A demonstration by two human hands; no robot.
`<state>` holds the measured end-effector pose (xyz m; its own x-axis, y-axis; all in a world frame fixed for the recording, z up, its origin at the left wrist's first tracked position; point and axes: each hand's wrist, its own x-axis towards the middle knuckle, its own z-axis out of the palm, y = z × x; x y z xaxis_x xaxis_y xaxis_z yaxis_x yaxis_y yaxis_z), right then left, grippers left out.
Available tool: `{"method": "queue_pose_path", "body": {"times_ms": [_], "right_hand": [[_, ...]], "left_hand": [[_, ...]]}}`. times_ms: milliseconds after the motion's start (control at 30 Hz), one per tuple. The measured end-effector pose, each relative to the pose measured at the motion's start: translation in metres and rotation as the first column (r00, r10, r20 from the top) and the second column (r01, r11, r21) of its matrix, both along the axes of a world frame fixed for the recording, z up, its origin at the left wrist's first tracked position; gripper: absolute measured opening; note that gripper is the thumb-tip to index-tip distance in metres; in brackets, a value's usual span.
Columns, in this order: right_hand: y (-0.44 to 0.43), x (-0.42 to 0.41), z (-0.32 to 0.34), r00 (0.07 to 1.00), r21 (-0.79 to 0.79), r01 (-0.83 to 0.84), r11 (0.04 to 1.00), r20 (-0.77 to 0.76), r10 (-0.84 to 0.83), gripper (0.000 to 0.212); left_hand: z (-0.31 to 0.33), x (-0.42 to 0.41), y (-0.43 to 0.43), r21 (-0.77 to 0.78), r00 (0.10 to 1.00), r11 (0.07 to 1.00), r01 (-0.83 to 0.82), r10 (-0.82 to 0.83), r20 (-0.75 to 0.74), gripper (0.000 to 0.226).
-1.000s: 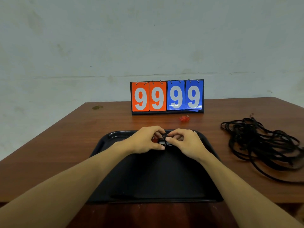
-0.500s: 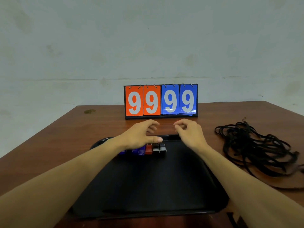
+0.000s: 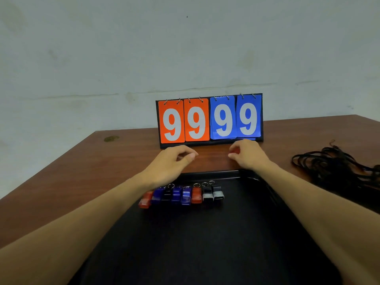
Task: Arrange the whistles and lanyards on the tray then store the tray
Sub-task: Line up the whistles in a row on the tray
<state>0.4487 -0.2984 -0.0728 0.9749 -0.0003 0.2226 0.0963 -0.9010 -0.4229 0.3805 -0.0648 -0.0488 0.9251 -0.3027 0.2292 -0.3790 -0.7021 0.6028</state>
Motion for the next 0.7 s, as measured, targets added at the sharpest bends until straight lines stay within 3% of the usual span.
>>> {"method": "queue_pose_path", "body": {"times_ms": [67, 200, 367, 500, 700], "right_hand": [[0.0, -0.004, 0.001, 1.0, -0.008, 0.018, 1.0, 0.013, -0.018, 0.024], [-0.004, -0.016, 0.005, 0.998, 0.045, 0.053, 0.998, 0.044, -0.055, 0.02], [0.009, -0.066, 0.017, 0.981, 0.177, -0.097, 0.979, 0.185, 0.063, 0.023], [0.023, -0.111, 0.015, 0.971, 0.19, -0.212, 0.959, 0.151, 0.185, 0.031], [0.027, -0.151, 0.003, 0.978, 0.179, -0.21, 0.961, 0.06, 0.202, 0.036]], "left_hand": [[0.0, -0.006, 0.006, 0.031, 1.0, 1.0, -0.007, 0.008, -0.013, 0.028], [0.008, -0.025, 0.019, 0.104, 0.998, 0.994, -0.016, 0.023, -0.06, 0.031], [0.011, -0.058, 0.064, 0.131, 0.978, 0.98, -0.151, 0.168, -0.125, 0.032], [0.004, -0.084, 0.076, 0.156, 0.968, 0.976, -0.151, 0.178, -0.178, 0.041], [-0.003, -0.102, 0.072, 0.143, 0.976, 0.98, -0.141, 0.161, -0.144, 0.05]]}}
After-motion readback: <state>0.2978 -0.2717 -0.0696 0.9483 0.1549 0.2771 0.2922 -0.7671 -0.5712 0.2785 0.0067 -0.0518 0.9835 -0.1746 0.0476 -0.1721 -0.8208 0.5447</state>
